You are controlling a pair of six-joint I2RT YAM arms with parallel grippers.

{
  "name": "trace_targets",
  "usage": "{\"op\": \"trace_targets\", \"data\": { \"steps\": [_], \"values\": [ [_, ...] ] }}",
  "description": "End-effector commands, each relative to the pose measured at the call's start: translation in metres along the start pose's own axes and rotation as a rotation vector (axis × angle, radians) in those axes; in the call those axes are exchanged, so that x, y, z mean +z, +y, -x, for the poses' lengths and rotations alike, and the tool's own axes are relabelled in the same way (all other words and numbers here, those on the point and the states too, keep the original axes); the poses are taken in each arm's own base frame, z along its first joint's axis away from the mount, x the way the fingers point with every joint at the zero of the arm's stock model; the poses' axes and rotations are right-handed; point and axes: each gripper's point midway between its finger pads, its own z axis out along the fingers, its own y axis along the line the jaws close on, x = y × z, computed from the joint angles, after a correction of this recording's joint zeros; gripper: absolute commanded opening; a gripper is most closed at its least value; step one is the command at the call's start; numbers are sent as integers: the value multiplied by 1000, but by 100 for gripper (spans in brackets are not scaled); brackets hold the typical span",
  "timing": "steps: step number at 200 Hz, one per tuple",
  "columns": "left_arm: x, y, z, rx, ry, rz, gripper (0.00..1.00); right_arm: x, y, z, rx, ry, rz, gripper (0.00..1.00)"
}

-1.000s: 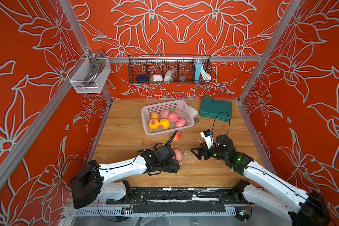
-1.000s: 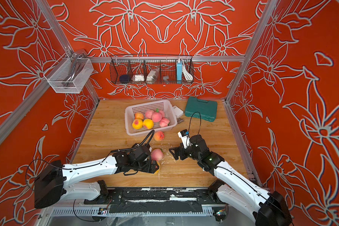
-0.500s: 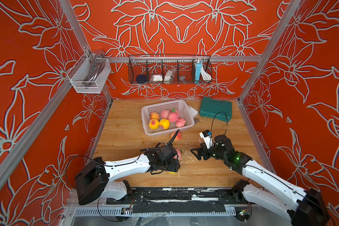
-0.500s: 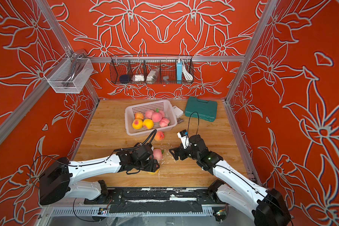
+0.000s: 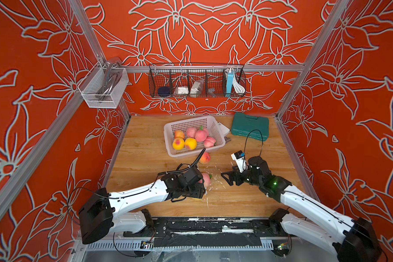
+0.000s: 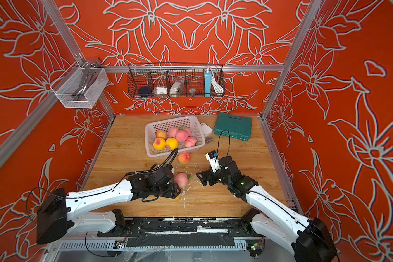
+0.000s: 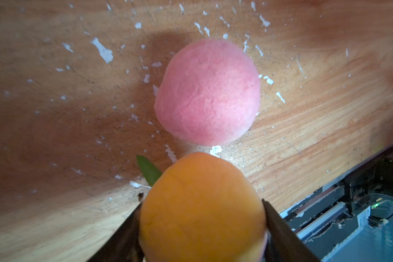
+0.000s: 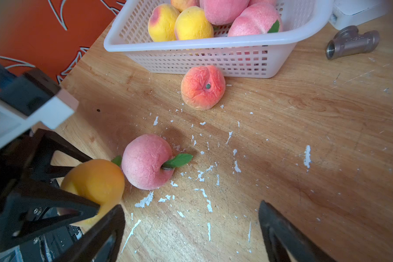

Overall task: Put the peaches into the basket
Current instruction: Pick up the peach from the center of the board, then place the peach in the basket.

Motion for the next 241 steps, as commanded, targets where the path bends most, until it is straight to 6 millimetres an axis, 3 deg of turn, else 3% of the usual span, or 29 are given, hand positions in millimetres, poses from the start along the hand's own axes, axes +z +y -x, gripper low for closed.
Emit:
{"op": "trace_targets", "data": {
  "steps": [1, 40, 75, 138, 174, 241],
  "values": [
    [-22, 7, 14, 32, -51, 45, 66, -3, 2, 13, -22, -23, -7, 94],
    [-50, 11, 40, 41, -127, 37, 66, -6, 3, 17, -34, -32, -13, 94],
    [-72, 18, 79, 23, -212, 29, 65, -7, 5, 22, -36, -39, -7, 94],
    [-93, 27, 148, 5, -311, 27, 66, -9, 8, 35, -75, -45, -12, 95],
    [-98, 37, 185, -21, -359, 34, 65, -11, 10, 45, -107, -44, -21, 95],
    [-89, 55, 256, -57, -399, 79, 66, -10, 10, 50, -141, -55, -24, 95]
  ]
}}
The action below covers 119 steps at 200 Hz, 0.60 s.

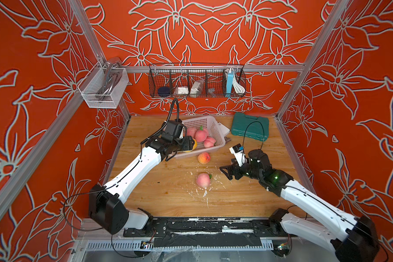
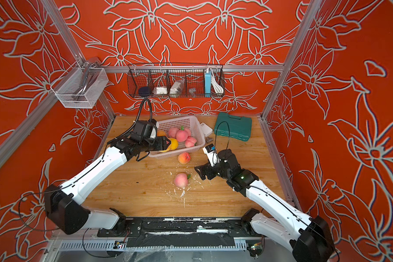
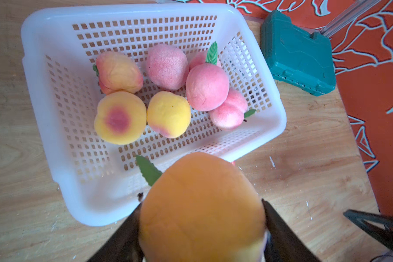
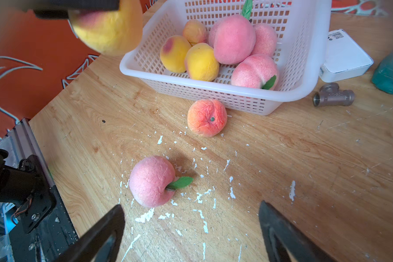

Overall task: Put the peaches into the basket
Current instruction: Place the peach in the basket.

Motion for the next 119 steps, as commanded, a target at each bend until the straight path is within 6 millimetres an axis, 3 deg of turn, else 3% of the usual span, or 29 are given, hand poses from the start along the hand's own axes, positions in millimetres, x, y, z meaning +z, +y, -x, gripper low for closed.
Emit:
{"op": "trace_targets", "data": {
  "steps": [1, 36, 119],
  "values": [
    [6, -3, 30, 23, -44, -6, 66, -1, -1, 8, -32, -10, -14, 95],
    [32, 7, 58, 6, -60, 37, 65, -1, 1, 10, -54, -8, -5, 95],
    [82, 37, 91, 4, -62, 167, 66, -4, -3, 25, -114, -31, -42, 97]
  ]
}}
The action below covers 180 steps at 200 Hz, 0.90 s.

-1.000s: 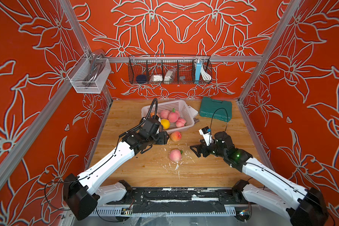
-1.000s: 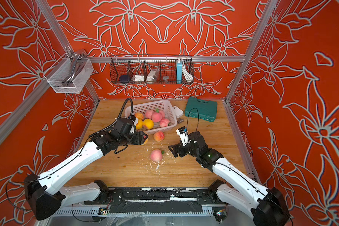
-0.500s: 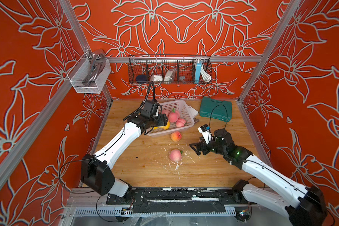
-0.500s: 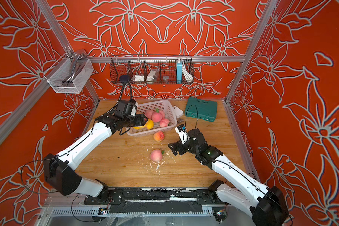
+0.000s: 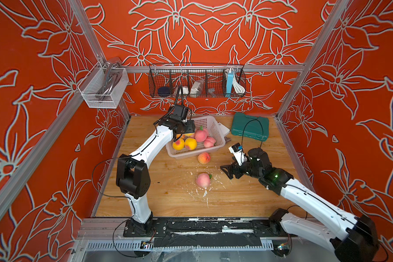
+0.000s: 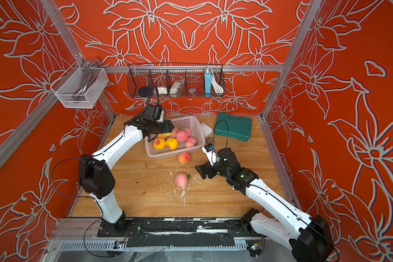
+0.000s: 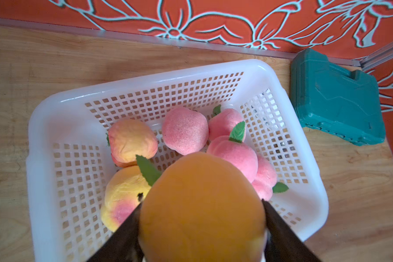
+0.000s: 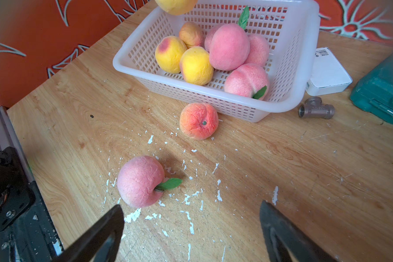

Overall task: Put the peaches into the basket
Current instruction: Place the peach in the basket.

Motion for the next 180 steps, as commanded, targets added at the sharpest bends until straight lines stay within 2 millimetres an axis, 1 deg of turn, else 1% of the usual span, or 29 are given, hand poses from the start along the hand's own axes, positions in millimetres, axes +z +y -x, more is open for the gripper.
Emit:
{"op": "trace_targets", "data": {
  "steps": [1, 18, 40, 85, 106, 138, 180],
  "values": [
    [7, 13, 14, 4, -23, 45, 66, -2, 0, 19, -29, -36, -11, 97],
    [16, 16, 18, -2, -23, 54, 66, 0, 0, 28, -32, -60, -11, 97],
    [27, 17, 19, -10, -17, 54, 66, 5, -5, 37, -23, -87, -39, 99],
    [40, 26, 15, -19, 3, 79, 66, 17, -14, 51, -27, -148, -74, 99],
    [43, 33, 14, -24, 9, 95, 66, 22, -10, 52, -36, -150, -48, 99],
    [49, 45, 14, -31, 15, 125, 66, 21, -7, 51, -35, -155, -30, 99],
    [63, 51, 9, -30, 35, 141, 66, 19, -7, 50, -49, -153, -37, 99]
  ]
}}
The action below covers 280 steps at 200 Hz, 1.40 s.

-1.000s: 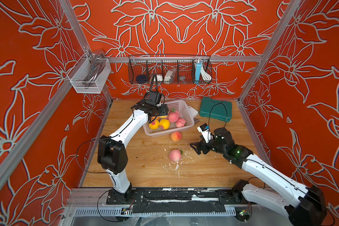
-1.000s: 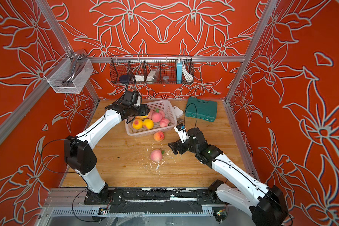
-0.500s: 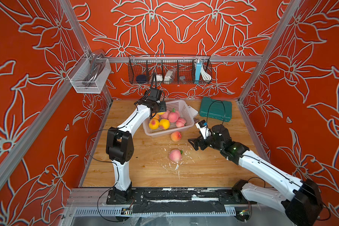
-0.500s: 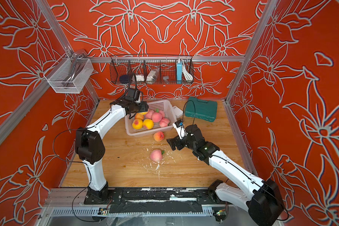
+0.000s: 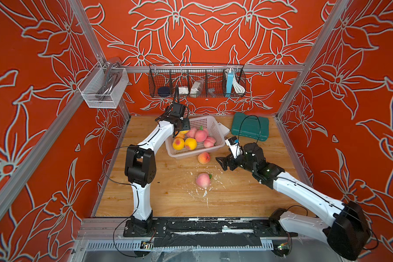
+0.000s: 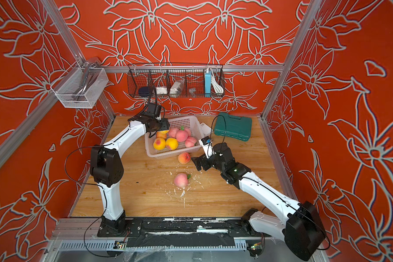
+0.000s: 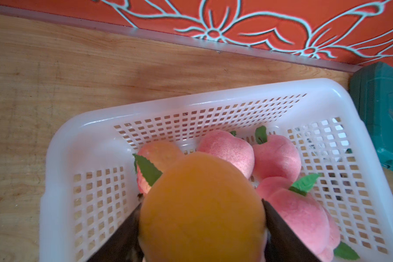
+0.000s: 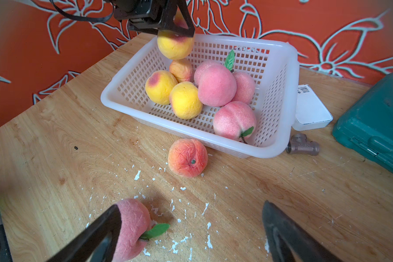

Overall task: Put the peaches into the basket
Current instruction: Place the peach in the basket.

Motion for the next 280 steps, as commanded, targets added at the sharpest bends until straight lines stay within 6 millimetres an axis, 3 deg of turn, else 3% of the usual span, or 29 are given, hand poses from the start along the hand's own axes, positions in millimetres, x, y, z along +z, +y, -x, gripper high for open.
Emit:
{"op": "trace_targets", "data": {
  "steps": [1, 71, 204, 280],
  "values": [
    [8, 3, 1, 10, 4, 18, 66, -6, 4, 13, -26, -42, 10, 99],
    [25, 4, -15, -4, 43, 14, 68, -5, 3, 13, -26, -38, 10, 99],
    [41, 3, -28, -3, 80, 6, 72, -4, 1, 11, -29, -25, -1, 99],
    [39, 0, -27, -8, 79, -8, 83, -6, 0, 10, -31, -25, -11, 99]
  ]
}}
